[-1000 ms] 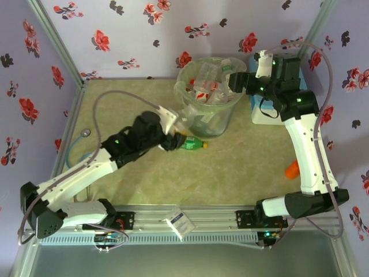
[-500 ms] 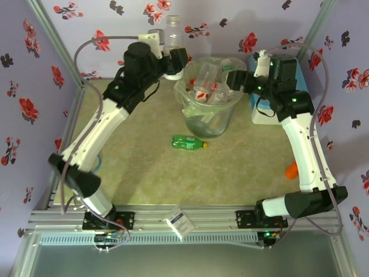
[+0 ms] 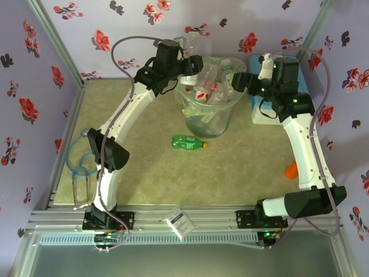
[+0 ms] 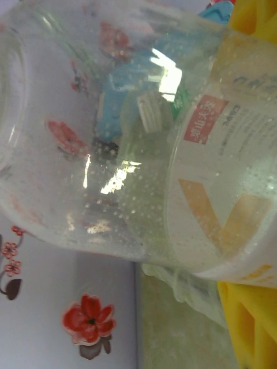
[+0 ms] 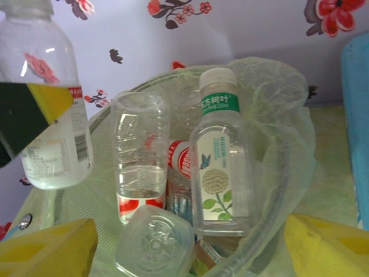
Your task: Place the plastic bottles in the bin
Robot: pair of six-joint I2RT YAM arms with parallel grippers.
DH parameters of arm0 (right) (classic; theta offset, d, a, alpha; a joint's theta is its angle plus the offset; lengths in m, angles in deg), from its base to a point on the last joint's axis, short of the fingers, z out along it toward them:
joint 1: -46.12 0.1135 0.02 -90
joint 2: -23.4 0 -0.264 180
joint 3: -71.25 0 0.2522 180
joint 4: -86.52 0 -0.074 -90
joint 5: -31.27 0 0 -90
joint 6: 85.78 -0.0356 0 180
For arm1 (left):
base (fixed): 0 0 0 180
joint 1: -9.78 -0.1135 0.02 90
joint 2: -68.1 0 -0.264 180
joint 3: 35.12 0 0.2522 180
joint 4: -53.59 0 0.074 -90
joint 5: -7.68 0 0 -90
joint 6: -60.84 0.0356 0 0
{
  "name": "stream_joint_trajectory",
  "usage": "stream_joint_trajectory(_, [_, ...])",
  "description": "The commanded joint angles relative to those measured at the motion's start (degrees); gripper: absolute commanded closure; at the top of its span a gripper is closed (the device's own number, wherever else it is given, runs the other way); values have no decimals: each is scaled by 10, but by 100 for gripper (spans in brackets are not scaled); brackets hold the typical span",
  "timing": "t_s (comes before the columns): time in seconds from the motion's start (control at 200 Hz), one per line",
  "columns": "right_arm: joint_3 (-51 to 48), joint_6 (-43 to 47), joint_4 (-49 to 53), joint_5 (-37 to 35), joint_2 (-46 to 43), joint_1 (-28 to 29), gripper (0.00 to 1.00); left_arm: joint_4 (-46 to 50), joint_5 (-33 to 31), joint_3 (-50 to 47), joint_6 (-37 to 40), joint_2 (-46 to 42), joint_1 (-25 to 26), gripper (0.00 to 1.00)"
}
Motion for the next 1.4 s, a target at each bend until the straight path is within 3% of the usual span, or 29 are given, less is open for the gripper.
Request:
stream_joint_trajectory(0.0, [-12, -17, -28, 18, -9, -12, 15, -13, 17, -11, 7, -5, 0, 56])
stream_joint_trajectory(0.14, [-12, -19, -32, 24, -3, -17, 15, -10, 31, -23, 32, -4, 5, 46])
stream_joint_trajectory(0.43, [10, -28, -37, 45, 25, -18, 15, -8, 36, -10, 93, -4, 15, 6])
stream_joint_trajectory(0.53, [20, -43, -49, 67, 37, -18, 15, -14, 36, -3, 97, -5, 15, 2])
stream_joint_trajectory(0.69, [47, -46, -46, 77, 63, -6, 15, -32, 26, 0, 99, -13, 14, 7])
stream_joint_trajectory(0.86, [61, -43, -44, 78, 87, 14, 15, -38, 9, 5, 107, -4, 14, 30])
stream_joint_trajectory(0.99, [74, -38, -40, 77, 109, 28, 15, -2, -4, 28, 124, 19, 14, 41])
stream_joint_trajectory(1.395, [104, -20, -16, 65, 151, 66, 16, 30, -7, -47, 129, 12, 25, 57])
